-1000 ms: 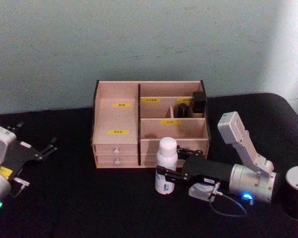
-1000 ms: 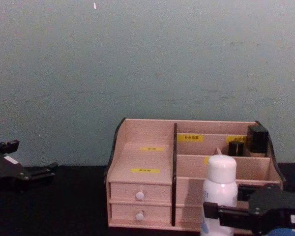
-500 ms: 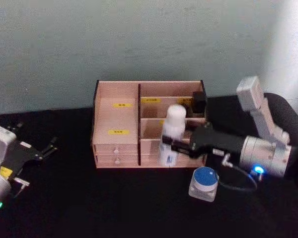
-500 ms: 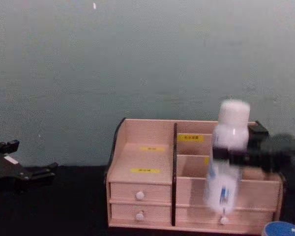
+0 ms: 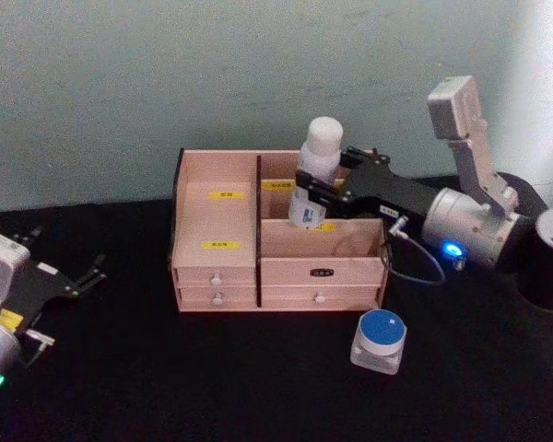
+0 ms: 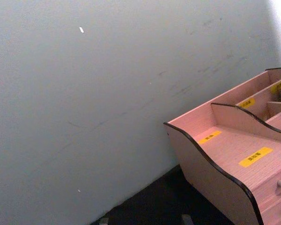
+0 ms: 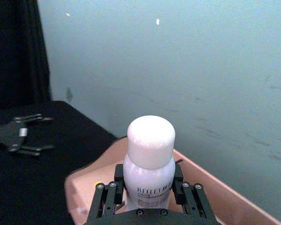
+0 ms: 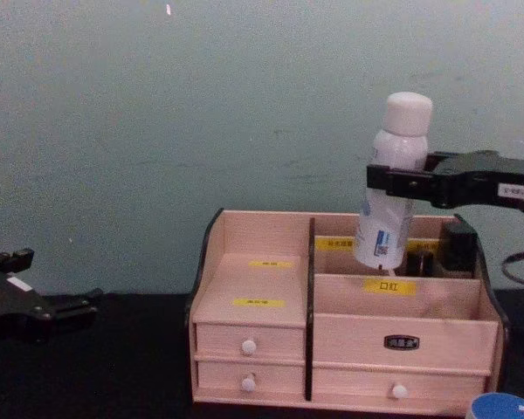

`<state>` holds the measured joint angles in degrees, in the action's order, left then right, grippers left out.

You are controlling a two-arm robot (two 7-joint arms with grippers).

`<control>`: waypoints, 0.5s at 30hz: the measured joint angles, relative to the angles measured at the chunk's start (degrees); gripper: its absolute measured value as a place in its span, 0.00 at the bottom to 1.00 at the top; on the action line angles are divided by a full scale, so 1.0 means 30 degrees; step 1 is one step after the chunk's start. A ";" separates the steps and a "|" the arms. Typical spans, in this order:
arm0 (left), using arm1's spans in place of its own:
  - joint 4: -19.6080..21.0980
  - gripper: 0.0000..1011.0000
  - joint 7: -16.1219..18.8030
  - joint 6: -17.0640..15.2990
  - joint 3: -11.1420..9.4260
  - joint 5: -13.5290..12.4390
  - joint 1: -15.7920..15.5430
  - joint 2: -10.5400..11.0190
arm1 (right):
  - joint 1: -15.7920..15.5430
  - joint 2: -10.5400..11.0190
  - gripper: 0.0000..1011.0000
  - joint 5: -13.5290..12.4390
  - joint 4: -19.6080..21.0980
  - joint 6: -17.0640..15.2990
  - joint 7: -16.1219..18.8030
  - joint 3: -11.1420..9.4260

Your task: Pick up the facial cleanser and watermelon frost from the table and place them into the tiered storage box.

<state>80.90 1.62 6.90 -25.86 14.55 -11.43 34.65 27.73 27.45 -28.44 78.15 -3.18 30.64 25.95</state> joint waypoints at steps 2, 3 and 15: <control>0.0000 0.99 0.0000 0.0001 0.0001 0.0000 0.0000 0.0000 | 0.0271 -0.0227 0.59 0.0226 -0.0361 0.0028 -0.0133 0.0065; 0.0000 0.99 0.0000 0.0001 0.0000 0.0000 0.0000 0.0000 | 0.0653 -0.0555 0.59 0.0492 -0.0918 0.0050 -0.0270 0.0140; 0.0001 0.99 0.0000 0.0002 0.0000 0.0000 0.0000 0.0000 | 0.1996 -0.1877 0.59 0.1405 -0.3314 0.0069 -0.0517 0.0208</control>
<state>80.90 1.62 6.91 -25.86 14.55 -11.43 34.65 33.72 21.81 -24.22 68.21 -2.97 29.08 26.57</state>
